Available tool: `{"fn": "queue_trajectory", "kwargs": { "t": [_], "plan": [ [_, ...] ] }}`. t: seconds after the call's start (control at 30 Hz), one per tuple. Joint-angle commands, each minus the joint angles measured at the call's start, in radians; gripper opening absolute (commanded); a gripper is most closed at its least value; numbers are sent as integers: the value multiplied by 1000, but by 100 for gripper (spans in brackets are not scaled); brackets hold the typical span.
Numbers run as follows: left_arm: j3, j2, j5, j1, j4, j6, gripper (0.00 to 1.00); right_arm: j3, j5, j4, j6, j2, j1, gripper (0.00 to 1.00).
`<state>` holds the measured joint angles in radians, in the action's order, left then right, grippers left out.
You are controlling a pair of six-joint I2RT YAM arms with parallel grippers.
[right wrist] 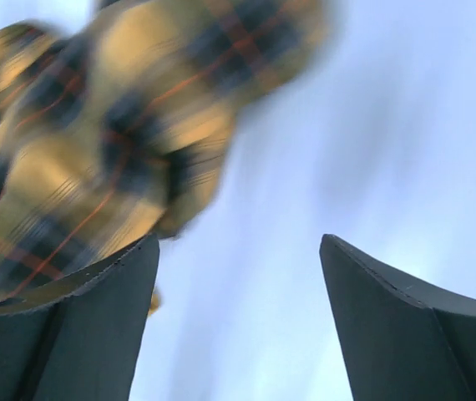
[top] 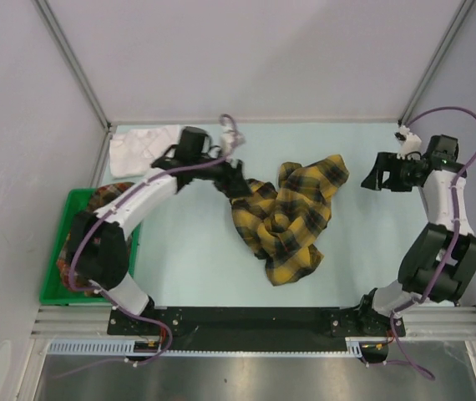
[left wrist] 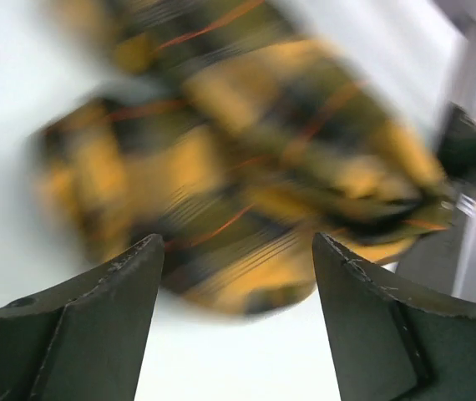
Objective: Fold and stack the long sleeve shirts
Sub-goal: Flatten the shirt out
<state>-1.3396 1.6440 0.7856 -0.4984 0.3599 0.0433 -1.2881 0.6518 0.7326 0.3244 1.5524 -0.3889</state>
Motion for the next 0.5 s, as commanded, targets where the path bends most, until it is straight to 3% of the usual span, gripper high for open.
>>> {"fn": "queue_trajectory", "kwargs": {
  "t": [0.0, 0.13, 0.23, 0.4, 0.47],
  "plan": [
    [161, -168, 15, 196, -36, 15, 78, 73, 96, 120, 78, -173, 181, 85],
    [261, -132, -31, 268, -29, 35, 80, 121, -42, 19, 10, -224, 508, 91],
    [304, -98, -5, 314, -45, -63, 82, 95, -191, -51, -42, -193, 747, 96],
    [381, -136, -20, 400, -119, -105, 91, -39, -395, -113, -67, 7, 1037, 100],
    [395, -151, -11, 452, -119, -125, 92, -112, -429, -113, -71, 128, 1084, 100]
  ]
}}
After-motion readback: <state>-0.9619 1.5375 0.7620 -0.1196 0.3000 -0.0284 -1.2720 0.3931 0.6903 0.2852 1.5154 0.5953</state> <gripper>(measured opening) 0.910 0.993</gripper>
